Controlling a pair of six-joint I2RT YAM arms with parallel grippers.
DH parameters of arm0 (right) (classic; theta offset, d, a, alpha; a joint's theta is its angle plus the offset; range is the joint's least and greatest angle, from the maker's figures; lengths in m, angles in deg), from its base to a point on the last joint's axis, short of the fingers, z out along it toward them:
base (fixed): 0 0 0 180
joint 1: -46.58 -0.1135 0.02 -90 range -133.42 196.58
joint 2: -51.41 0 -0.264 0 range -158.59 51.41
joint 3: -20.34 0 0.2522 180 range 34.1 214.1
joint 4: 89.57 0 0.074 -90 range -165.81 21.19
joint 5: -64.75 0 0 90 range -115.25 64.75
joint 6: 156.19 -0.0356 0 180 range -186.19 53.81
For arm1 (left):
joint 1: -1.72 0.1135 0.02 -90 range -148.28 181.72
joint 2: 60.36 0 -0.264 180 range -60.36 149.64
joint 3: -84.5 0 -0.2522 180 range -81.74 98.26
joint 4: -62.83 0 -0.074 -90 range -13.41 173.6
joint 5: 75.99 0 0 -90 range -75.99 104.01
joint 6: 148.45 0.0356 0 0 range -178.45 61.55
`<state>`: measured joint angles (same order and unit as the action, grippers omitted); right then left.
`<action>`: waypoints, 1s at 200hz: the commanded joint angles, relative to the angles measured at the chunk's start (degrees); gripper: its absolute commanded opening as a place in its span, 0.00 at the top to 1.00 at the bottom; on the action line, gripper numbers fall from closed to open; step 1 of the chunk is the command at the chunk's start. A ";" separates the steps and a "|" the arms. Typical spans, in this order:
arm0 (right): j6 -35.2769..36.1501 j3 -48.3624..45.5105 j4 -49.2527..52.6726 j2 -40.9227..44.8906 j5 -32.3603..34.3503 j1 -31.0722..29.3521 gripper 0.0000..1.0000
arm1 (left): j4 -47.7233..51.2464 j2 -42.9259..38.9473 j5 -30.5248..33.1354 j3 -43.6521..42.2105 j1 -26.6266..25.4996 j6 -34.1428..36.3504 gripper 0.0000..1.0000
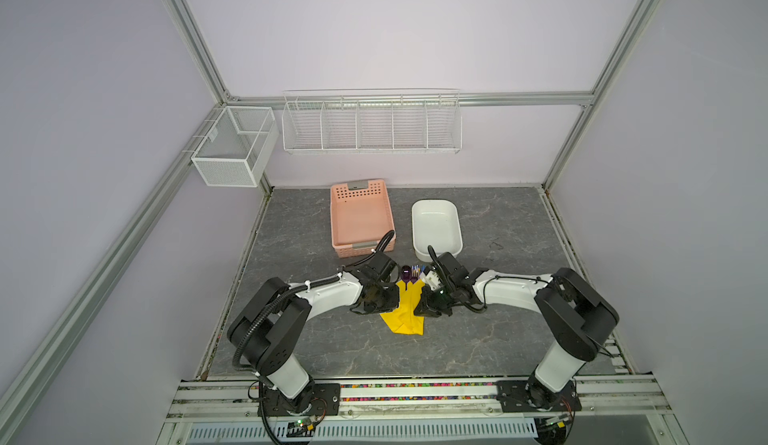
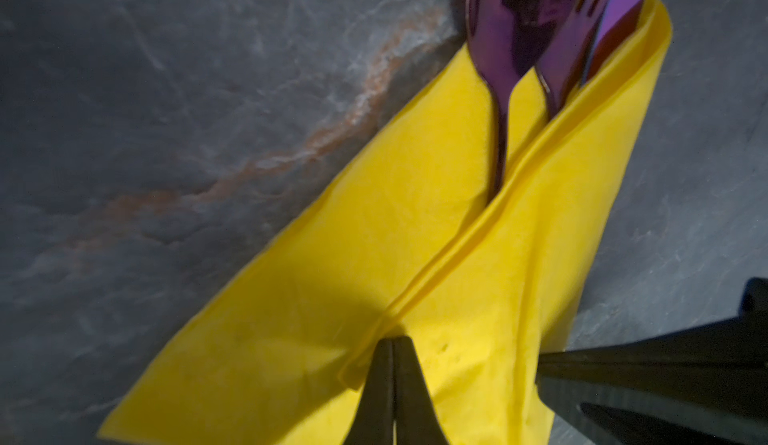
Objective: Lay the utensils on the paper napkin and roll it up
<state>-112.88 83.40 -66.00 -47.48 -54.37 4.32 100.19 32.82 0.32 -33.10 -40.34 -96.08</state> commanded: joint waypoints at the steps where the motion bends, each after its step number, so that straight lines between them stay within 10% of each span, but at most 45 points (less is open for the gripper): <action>1: -0.50 0.69 -0.57 -1.20 -0.93 -0.59 0.93 | 1.62 -2.24 0.66 1.00 0.05 0.41 1.00; 200: 2.02 5.40 7.56 2.15 5.57 -1.36 0.91 | 0.06 1.77 -2.04 -0.87 0.05 1.77 1.00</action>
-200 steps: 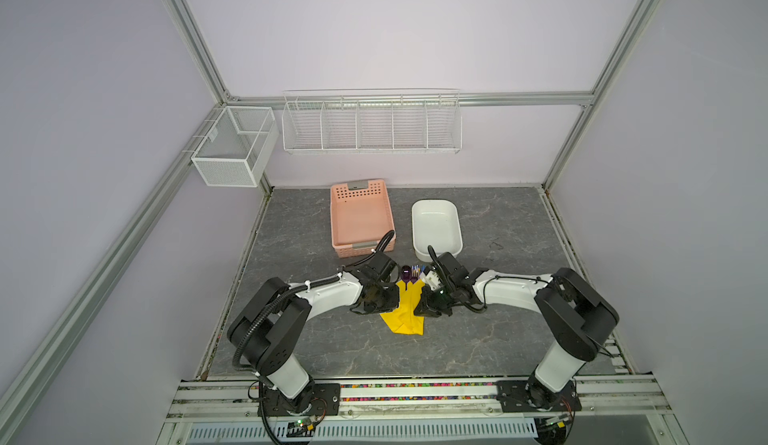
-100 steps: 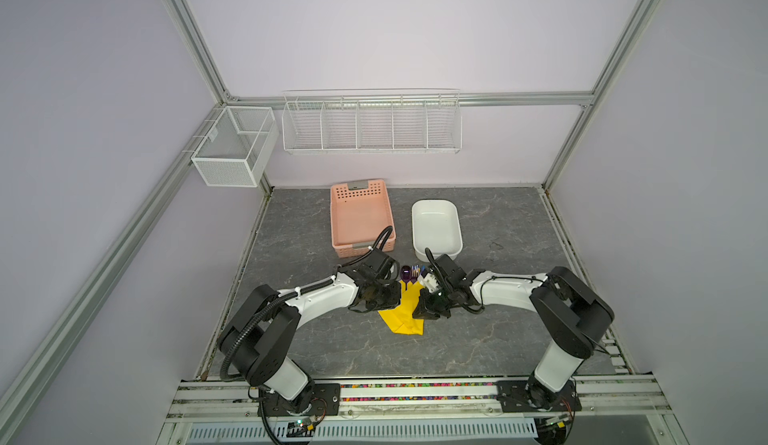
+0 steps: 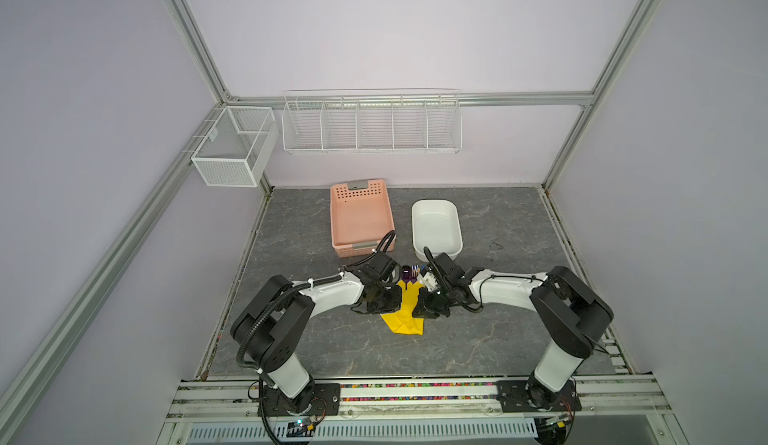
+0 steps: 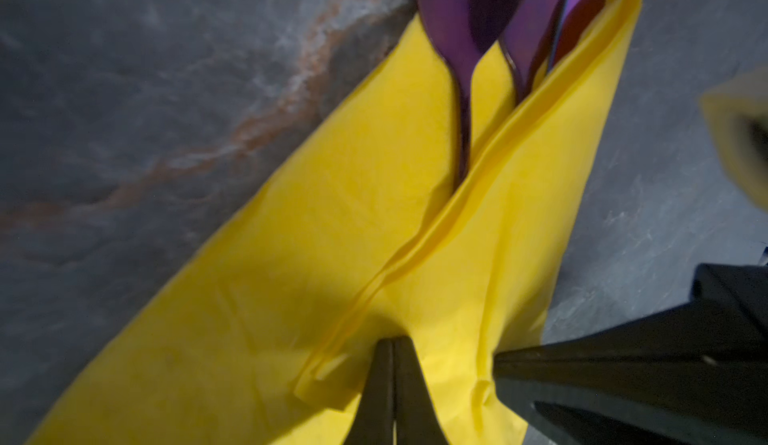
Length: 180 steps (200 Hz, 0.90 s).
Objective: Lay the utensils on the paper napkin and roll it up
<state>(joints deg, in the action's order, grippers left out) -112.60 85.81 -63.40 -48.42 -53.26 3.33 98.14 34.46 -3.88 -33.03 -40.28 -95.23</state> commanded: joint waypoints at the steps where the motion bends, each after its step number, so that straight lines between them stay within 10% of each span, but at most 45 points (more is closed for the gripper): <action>1: 1.79 3.11 5.11 3.17 4.63 -0.41 0.91 | 2.15 0.11 2.11 -0.96 -0.01 0.92 1.00; 180: 4.27 21.85 10.73 -12.77 12.83 -2.04 0.81 | -0.12 -1.00 1.34 -3.18 -0.01 -0.79 1.00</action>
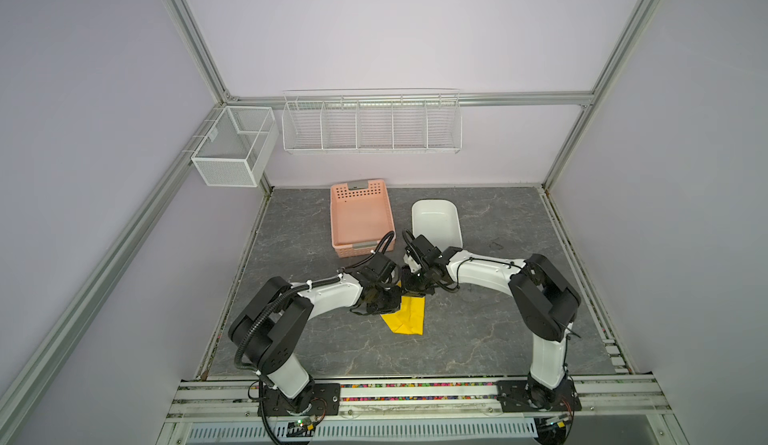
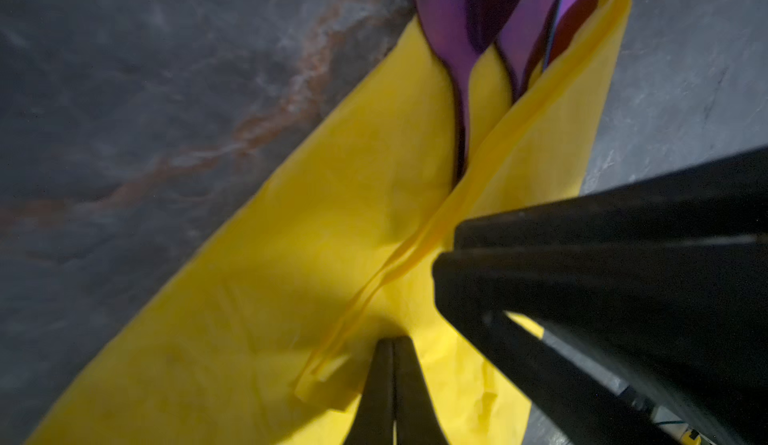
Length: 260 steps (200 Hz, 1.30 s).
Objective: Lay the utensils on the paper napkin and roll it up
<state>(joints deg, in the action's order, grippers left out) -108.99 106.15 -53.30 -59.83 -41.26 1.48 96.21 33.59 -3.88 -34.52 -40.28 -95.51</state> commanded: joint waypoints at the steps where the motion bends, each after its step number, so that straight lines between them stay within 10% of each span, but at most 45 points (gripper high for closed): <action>1: 0.69 1.55 0.62 -1.40 0.82 -0.21 0.81 | 1.82 -0.11 1.31 -1.74 -0.01 -0.49 1.00; 260: 3.25 7.46 8.32 0.94 7.42 -0.52 0.71 | 1.22 0.46 1.20 -1.69 -0.01 -0.68 1.00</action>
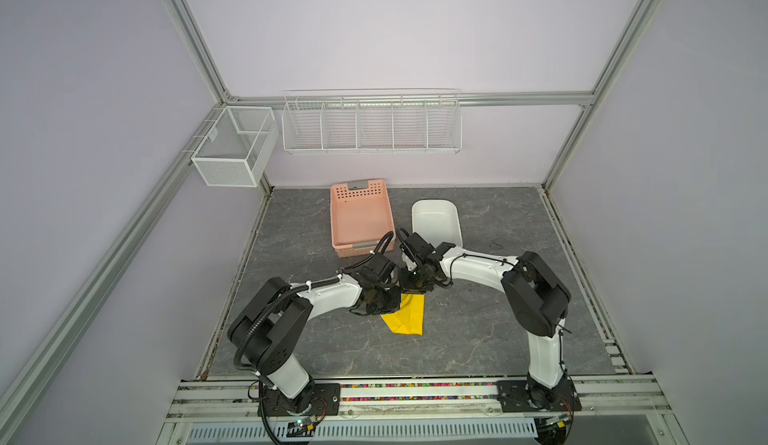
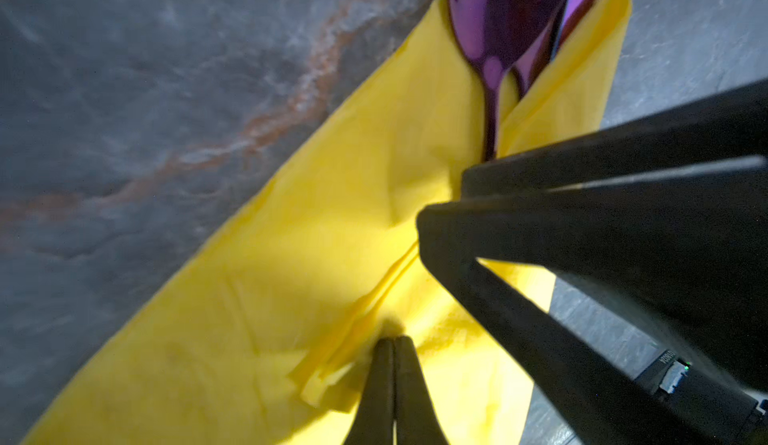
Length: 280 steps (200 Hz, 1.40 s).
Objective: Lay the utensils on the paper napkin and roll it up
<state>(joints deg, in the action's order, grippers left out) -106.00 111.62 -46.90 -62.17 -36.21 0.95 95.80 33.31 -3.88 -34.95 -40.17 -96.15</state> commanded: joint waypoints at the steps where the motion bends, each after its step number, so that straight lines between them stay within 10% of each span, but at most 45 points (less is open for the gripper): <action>1: 0.30 2.05 1.93 3.23 2.45 0.01 0.71 | 1.63 0.78 1.15 -1.26 -0.12 -0.03 1.00; 280: 2.64 7.82 6.62 -1.82 5.34 0.41 0.65 | 2.20 1.19 0.94 -0.73 -0.12 0.14 1.00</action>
<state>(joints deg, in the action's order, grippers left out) -103.84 118.55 -42.24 -67.13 -31.49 1.11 95.80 33.33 -3.94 -34.95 -40.17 -96.15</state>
